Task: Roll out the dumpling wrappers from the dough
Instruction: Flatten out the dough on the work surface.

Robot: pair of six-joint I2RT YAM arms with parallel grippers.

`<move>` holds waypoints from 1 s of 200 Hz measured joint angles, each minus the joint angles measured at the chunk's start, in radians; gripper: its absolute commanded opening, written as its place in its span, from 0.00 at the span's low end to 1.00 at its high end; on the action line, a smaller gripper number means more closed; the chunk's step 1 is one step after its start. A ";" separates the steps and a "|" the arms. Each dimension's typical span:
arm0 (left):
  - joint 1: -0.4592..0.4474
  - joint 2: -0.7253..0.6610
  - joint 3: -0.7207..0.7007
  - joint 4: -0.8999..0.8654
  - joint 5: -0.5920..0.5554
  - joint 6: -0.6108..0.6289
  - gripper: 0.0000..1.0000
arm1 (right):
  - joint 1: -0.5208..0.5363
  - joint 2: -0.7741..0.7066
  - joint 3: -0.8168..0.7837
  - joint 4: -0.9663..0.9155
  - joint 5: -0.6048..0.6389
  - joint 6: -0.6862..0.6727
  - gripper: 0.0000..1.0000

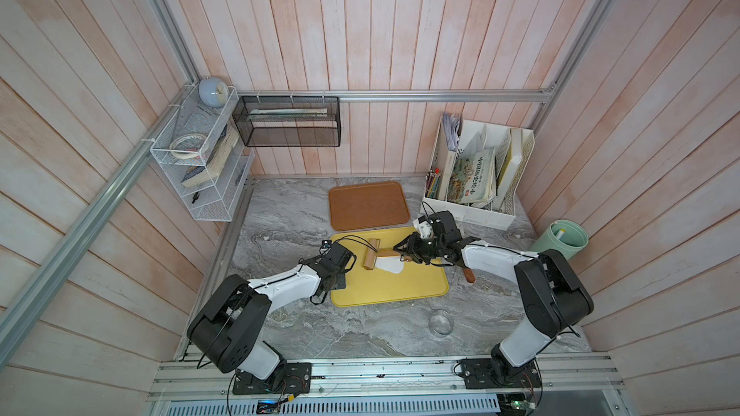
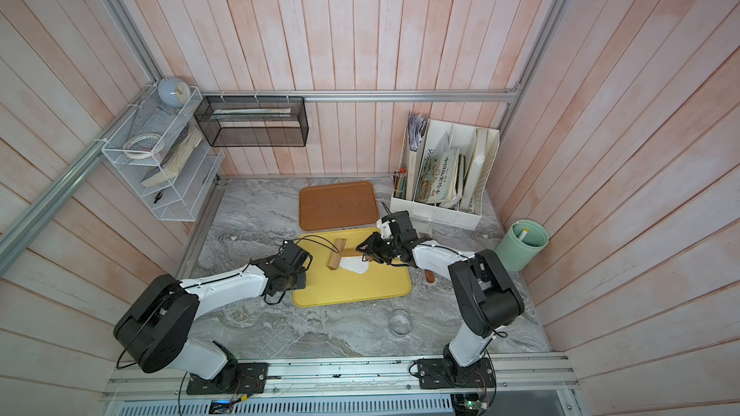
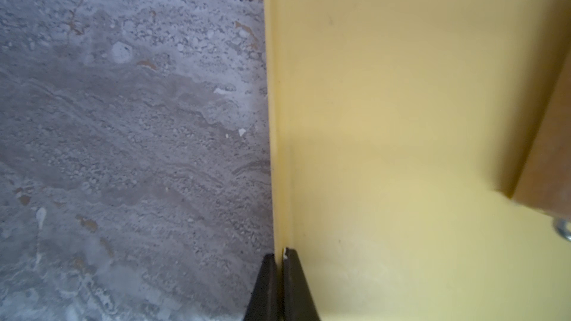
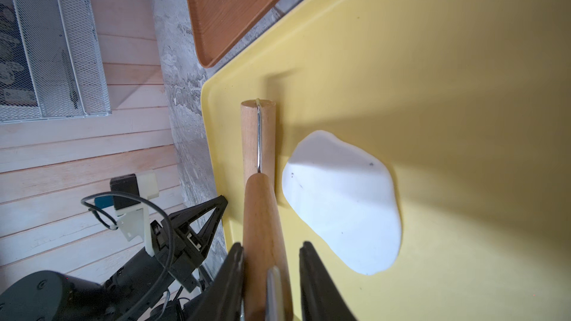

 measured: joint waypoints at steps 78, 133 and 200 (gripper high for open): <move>0.000 0.000 0.000 0.000 0.000 0.000 0.00 | -0.071 -0.239 0.082 -0.231 0.021 -0.083 0.00; 0.000 0.000 0.000 0.000 0.000 0.000 0.00 | -0.150 -0.217 -0.074 -0.293 0.040 -0.126 0.00; 0.000 0.001 0.000 0.000 -0.001 0.000 0.00 | -0.094 -0.074 -0.113 -0.043 -0.001 -0.059 0.00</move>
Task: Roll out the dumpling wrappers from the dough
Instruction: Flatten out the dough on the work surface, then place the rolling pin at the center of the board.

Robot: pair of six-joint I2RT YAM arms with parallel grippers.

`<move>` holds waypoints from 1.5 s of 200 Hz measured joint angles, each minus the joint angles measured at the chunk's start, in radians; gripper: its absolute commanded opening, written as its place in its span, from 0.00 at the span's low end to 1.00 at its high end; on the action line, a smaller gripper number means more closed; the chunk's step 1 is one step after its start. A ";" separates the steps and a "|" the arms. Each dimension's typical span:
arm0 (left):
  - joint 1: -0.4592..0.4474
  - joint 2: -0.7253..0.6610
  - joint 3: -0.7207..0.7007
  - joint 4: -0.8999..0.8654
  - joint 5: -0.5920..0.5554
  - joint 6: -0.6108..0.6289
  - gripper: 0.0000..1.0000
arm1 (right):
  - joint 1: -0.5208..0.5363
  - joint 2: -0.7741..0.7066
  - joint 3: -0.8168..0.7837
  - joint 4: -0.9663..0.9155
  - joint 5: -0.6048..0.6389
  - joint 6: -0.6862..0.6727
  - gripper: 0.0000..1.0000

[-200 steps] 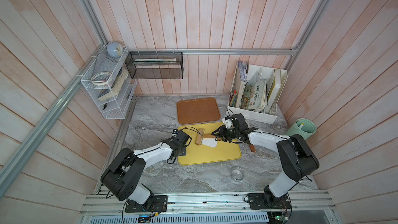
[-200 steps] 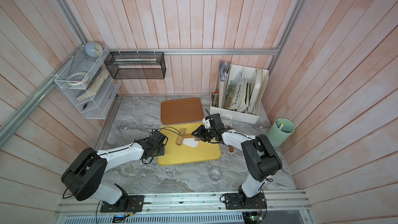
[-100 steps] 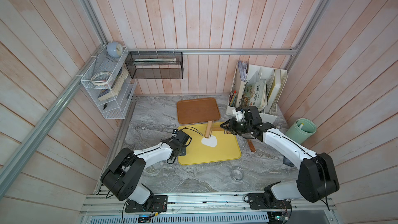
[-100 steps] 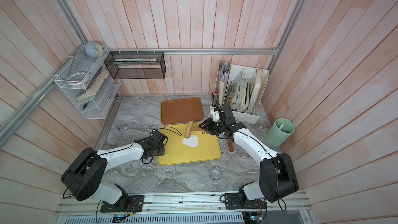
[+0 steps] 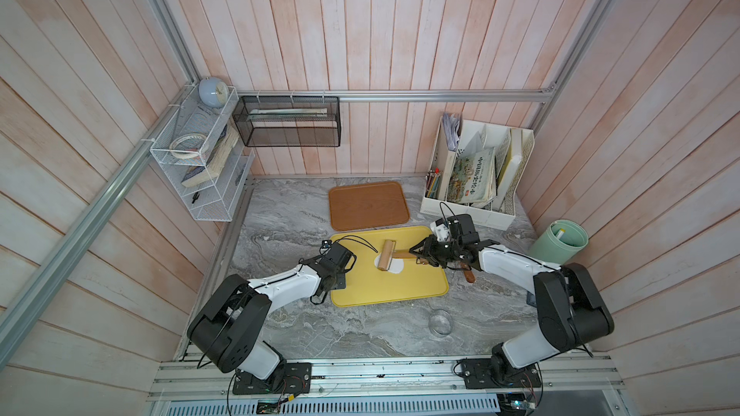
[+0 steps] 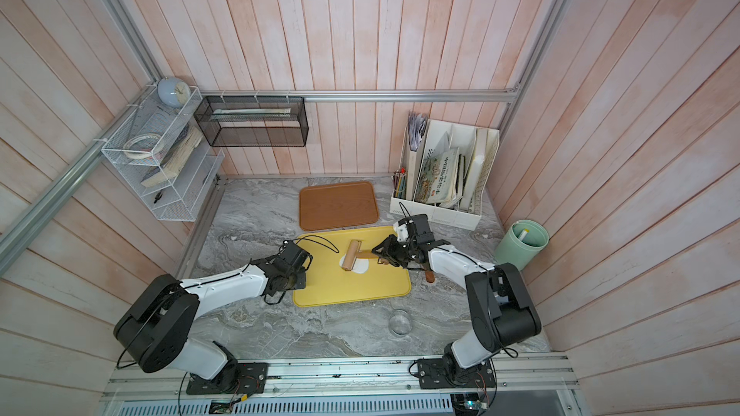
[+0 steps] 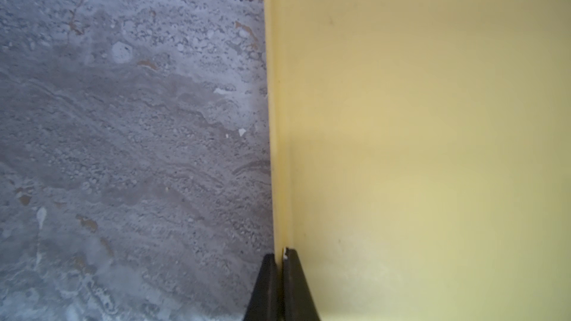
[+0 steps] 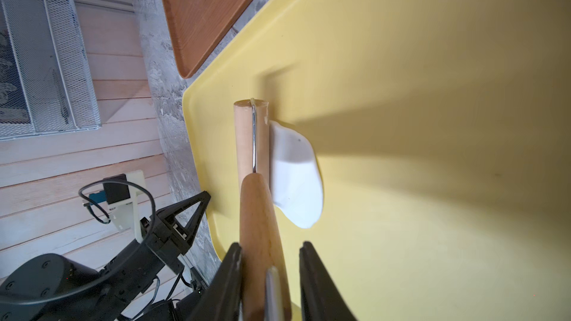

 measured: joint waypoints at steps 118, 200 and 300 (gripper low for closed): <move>0.002 -0.008 0.013 -0.032 0.020 0.004 0.41 | 0.069 0.068 0.165 0.134 -0.023 0.118 0.00; 0.148 -0.291 0.182 -0.072 0.249 0.028 0.62 | 0.112 -0.145 0.093 0.169 0.064 0.171 0.00; 0.266 -0.476 0.316 -0.272 0.137 0.065 0.88 | 0.588 0.040 0.088 0.396 0.552 0.490 0.00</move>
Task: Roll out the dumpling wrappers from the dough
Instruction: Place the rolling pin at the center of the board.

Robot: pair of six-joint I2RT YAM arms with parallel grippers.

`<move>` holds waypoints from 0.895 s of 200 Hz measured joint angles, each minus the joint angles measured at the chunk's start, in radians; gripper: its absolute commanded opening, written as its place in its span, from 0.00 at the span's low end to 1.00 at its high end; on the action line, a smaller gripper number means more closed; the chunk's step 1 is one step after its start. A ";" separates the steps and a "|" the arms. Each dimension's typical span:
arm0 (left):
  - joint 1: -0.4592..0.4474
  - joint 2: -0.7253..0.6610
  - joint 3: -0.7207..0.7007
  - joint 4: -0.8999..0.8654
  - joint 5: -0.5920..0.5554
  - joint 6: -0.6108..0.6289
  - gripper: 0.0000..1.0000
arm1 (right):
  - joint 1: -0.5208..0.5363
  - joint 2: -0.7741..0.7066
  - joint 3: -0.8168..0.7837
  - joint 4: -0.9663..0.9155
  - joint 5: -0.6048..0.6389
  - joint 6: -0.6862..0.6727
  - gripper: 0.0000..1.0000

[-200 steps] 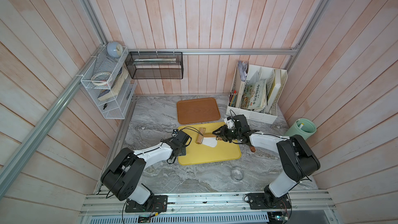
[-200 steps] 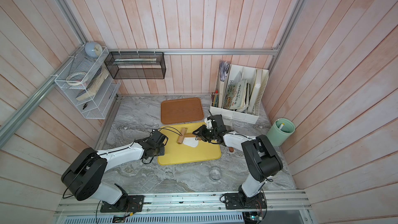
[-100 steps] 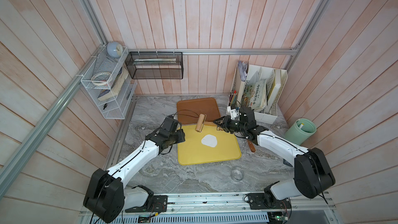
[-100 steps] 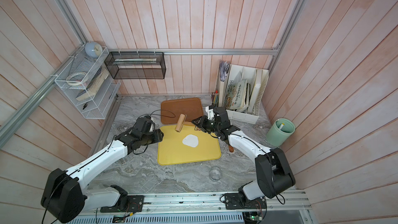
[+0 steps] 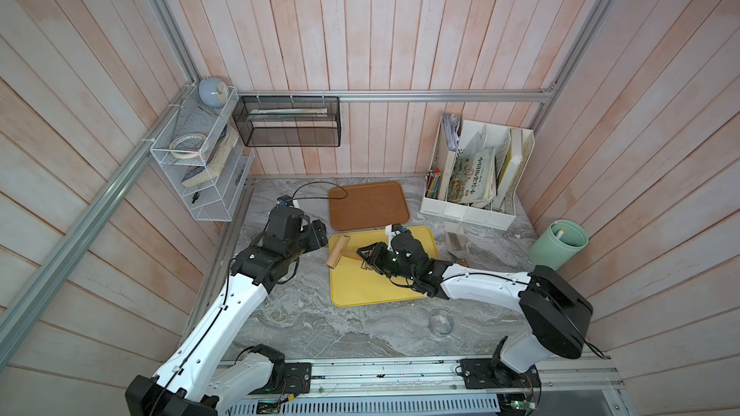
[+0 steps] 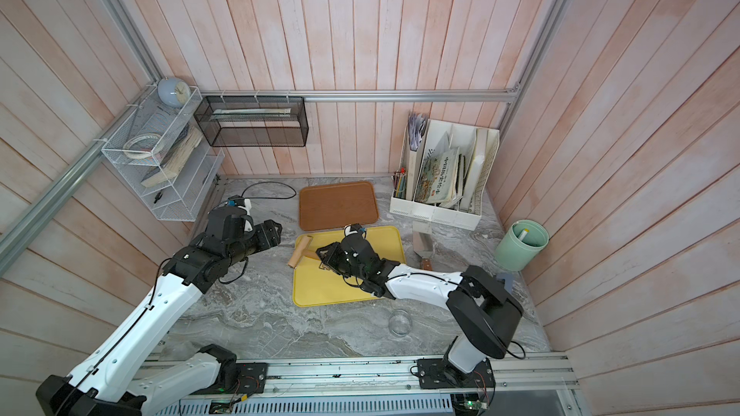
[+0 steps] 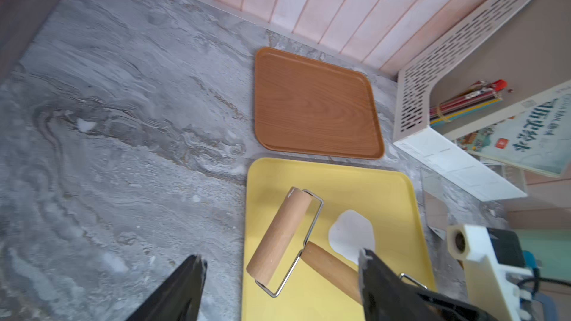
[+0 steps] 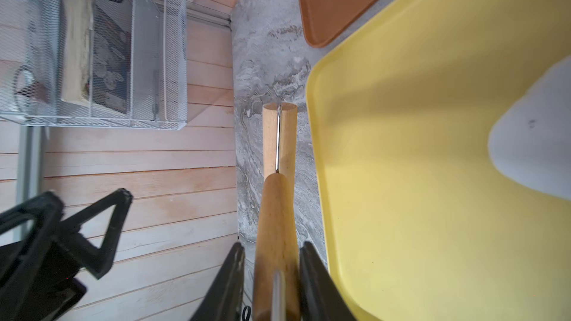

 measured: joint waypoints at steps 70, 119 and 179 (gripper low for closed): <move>0.235 -0.029 -0.095 0.055 0.133 -0.077 0.76 | 0.112 0.270 0.264 0.066 0.226 0.076 0.00; 0.260 -0.043 -0.334 0.212 0.276 -0.373 0.65 | 0.125 0.319 0.314 0.156 0.287 0.000 0.00; 0.261 -0.061 -0.386 0.452 0.417 -0.668 0.63 | 0.148 0.299 0.270 0.287 0.298 -0.182 0.00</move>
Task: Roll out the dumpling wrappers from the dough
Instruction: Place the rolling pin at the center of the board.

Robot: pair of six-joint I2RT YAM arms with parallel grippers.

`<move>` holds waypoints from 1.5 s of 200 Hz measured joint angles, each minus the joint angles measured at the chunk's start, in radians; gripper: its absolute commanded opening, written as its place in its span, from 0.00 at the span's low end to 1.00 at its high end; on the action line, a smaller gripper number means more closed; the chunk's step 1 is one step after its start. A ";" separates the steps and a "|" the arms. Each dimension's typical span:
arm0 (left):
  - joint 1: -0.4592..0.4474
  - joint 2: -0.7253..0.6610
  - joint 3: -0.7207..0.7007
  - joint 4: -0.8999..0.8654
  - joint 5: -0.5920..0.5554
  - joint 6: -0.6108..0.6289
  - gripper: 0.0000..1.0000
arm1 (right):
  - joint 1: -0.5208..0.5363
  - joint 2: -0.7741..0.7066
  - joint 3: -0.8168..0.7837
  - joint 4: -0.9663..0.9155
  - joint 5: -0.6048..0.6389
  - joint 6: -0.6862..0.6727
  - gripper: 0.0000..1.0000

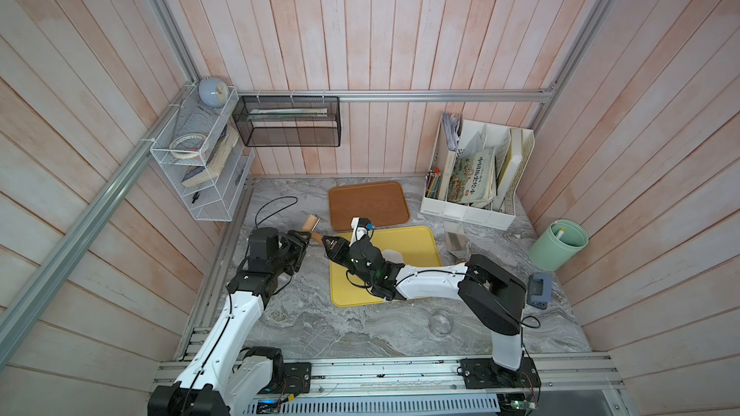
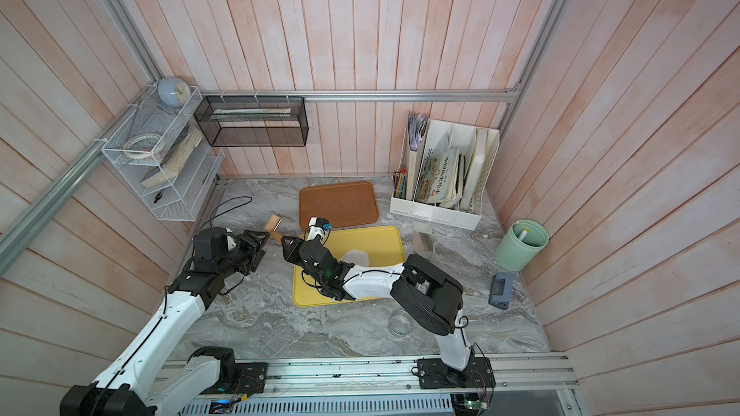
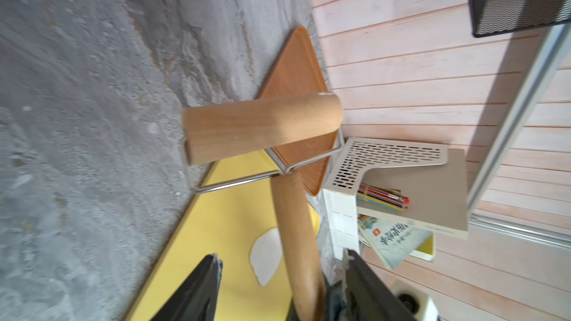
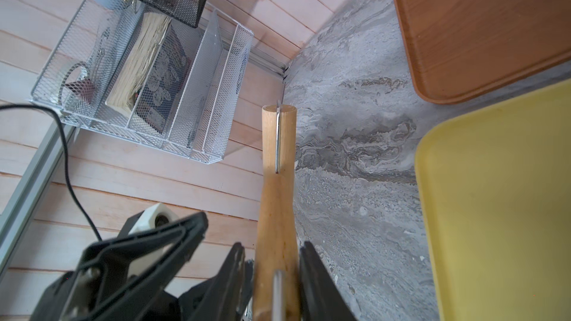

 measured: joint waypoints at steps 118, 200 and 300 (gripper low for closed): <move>0.000 0.114 -0.017 0.157 0.134 -0.133 0.18 | 0.028 -0.033 -0.013 0.034 -0.034 -0.180 0.00; 0.017 0.229 0.140 -0.011 0.146 0.131 0.00 | 0.010 -0.169 -0.049 -0.151 -0.117 -0.261 0.82; -0.060 0.702 0.470 -0.467 -0.226 0.734 0.00 | -0.101 -0.774 -0.142 -0.847 -0.034 -0.385 0.98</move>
